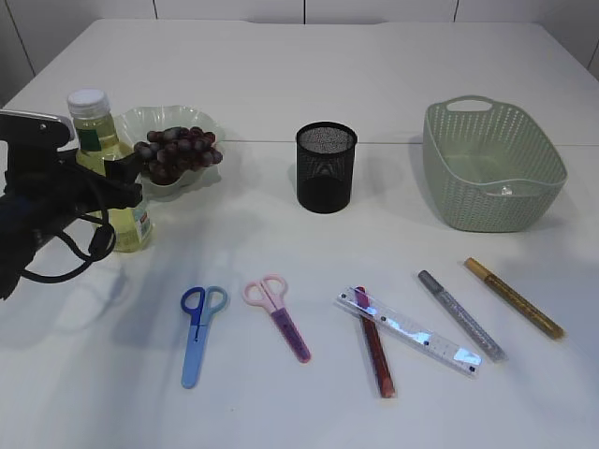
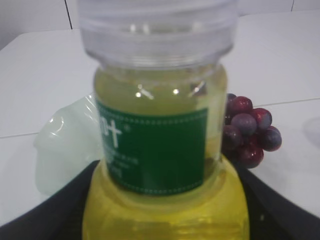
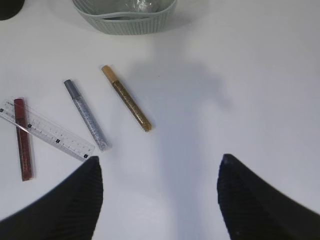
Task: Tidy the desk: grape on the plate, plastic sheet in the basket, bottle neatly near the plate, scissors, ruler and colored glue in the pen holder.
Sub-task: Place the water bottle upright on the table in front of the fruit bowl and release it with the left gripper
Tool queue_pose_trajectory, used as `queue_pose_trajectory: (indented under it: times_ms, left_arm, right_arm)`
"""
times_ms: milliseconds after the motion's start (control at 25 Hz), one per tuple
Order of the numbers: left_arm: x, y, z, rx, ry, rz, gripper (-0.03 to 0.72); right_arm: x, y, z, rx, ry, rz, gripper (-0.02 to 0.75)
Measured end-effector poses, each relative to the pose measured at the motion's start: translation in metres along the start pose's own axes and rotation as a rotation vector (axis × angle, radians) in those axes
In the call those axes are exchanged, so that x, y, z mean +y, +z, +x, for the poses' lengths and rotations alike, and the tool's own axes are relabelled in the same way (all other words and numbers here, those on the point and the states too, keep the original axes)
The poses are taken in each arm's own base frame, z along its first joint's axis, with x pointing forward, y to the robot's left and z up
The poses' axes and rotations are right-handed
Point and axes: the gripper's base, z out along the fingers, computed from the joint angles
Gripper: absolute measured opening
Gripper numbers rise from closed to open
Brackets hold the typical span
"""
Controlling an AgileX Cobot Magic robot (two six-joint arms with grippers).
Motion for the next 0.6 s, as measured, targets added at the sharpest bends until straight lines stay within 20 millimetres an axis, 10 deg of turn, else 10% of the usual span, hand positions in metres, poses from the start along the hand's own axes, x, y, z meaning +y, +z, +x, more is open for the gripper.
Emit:
queue_pose_trajectory:
  times_ms: [600]
  left_arm:
    - [0.0000,-0.0016,-0.0016,0.042,-0.001,0.002,0.559]
  right_arm:
    - [0.0000,0.0000,0.0000,0.000,0.000,0.000,0.557]
